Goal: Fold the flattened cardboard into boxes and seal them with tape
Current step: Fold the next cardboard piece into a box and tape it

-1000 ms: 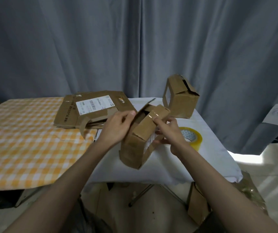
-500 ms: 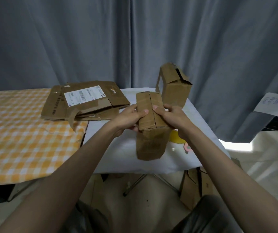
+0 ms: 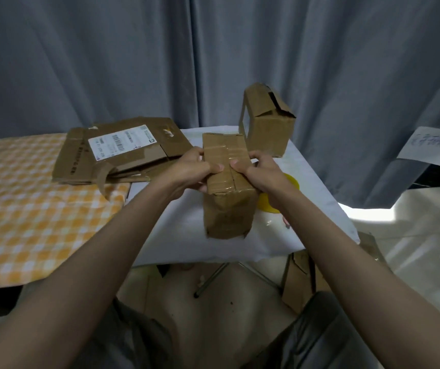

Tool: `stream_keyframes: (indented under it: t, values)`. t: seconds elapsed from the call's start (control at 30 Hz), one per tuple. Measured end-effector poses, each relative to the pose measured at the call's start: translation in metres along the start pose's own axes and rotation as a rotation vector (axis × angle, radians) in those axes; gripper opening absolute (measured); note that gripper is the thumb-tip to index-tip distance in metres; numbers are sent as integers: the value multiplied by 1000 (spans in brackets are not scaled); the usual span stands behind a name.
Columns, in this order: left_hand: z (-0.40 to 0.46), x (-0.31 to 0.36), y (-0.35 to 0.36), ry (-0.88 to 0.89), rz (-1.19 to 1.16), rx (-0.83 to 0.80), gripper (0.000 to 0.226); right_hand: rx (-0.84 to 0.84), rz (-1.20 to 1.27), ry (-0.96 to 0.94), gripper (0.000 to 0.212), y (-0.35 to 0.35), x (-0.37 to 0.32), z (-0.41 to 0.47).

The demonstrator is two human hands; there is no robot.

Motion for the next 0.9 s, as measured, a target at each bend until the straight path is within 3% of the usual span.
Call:
stream_keyframes:
  t: [0.1,0.17,0.23,0.33,0.43,0.53,0.7,0.8,0.9]
  values:
    - [-2,-14,-7,-67,-111,5,61,-10,-19,-31,36,14,-5,-1]
    - [-4,-18,-6,-14,-89,59,73,-18,-11,-20,37,14,-7,-2]
    - [-4,-16,-4,197,181,206,83,-45,2,0,40,8,-7,-5]
    - [-13,-1,2,533,614,263,53,-165,121,81,40,-11,-7,-12]
    - [-14,2,5,550,714,157,42,-83,138,74,41,-35,4,-6]
    - [-14,-2,4,542,753,125,44,86,-222,-39,24,-58,32,17]
    - [-20,-4,0,511,857,29,66,-33,-839,-30,45,-64,68,37]
    - [-24,-9,-4,486,930,-41,93,-145,-990,-27,51,-59,74,43]
    - [-26,-14,-9,499,1003,-45,109,-171,-971,-4,46,-60,83,44]
Point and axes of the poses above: each hand's wrist, its own z-axis towards the middle knuckle, its own y-axis out of the palm, x = y × z, the point moved 1 cm from there along z, towards the middle knuckle, and after that the axes turned 9 degrees about z, right-handed, at the moved point
